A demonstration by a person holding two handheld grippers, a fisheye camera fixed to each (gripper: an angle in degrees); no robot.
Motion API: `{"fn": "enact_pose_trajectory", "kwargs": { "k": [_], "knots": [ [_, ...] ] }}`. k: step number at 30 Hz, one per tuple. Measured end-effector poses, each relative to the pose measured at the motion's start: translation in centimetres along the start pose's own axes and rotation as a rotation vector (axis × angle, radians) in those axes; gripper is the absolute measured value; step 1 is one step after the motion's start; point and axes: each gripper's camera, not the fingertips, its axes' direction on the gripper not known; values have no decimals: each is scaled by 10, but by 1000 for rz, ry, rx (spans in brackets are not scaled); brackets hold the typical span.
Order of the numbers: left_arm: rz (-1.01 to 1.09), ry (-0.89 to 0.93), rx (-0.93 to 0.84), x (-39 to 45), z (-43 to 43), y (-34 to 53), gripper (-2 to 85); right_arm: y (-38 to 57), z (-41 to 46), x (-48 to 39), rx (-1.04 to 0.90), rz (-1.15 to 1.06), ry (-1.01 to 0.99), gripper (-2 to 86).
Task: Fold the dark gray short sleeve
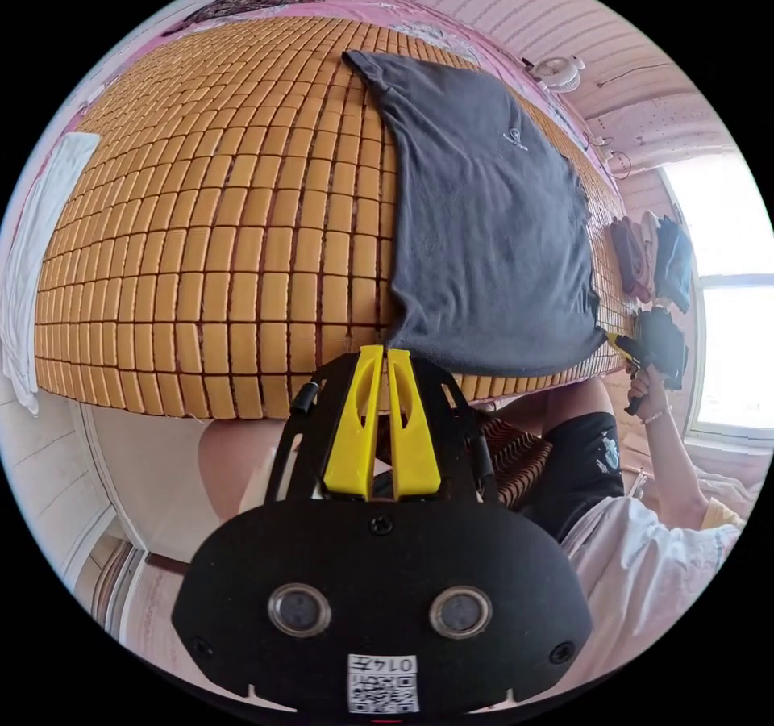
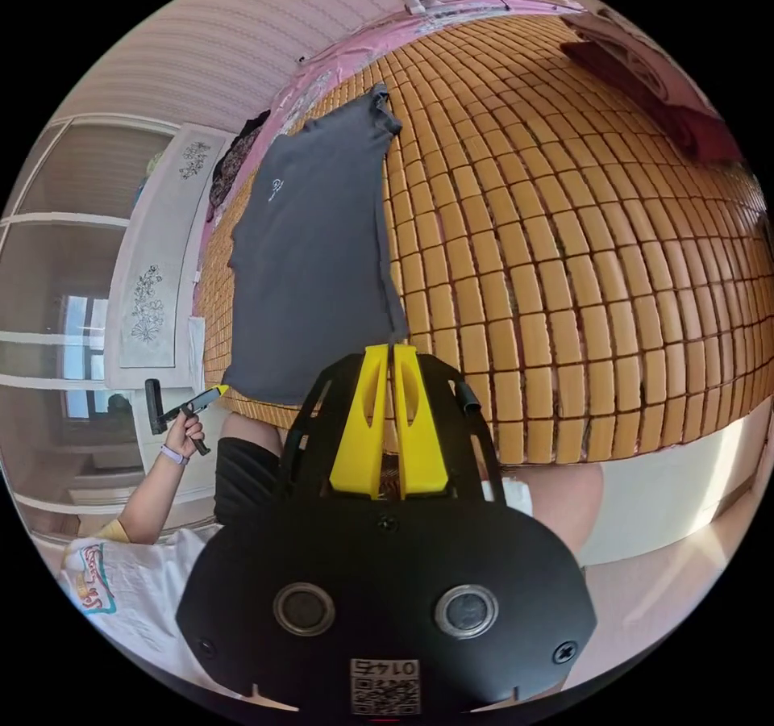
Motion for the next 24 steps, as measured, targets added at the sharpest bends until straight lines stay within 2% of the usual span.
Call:
{"fn": "enact_pose_trajectory", "kwargs": {
  "k": [7, 11, 16, 18, 20, 22, 24],
  "knots": [
    [4, -6, -45, -26, 25, 43, -10, 23, 7, 36, -80, 35, 80, 3],
    [-23, 27, -36, -43, 30, 65, -10, 36, 1, 45, -71, 30, 45, 11],
    [-29, 17, -45, -53, 34, 82, -10, 51, 9, 16, -66, -131, 143, 105],
    [-31, 9, -54, -57, 37, 89, -10, 52, 17, 6, -72, -169, 158, 108],
    [-36, 7, -57, -63, 38, 100, -10, 50, 29, 0, -102, -178, 208, 96],
    [-33, 2, -57, -66, 36, 109, -10, 52, 40, 0, -129, -173, 293, 37],
    [-31, -2, -56, -68, 34, 118, -10, 57, 38, 4, -133, -162, 289, 24]
  ]
}}
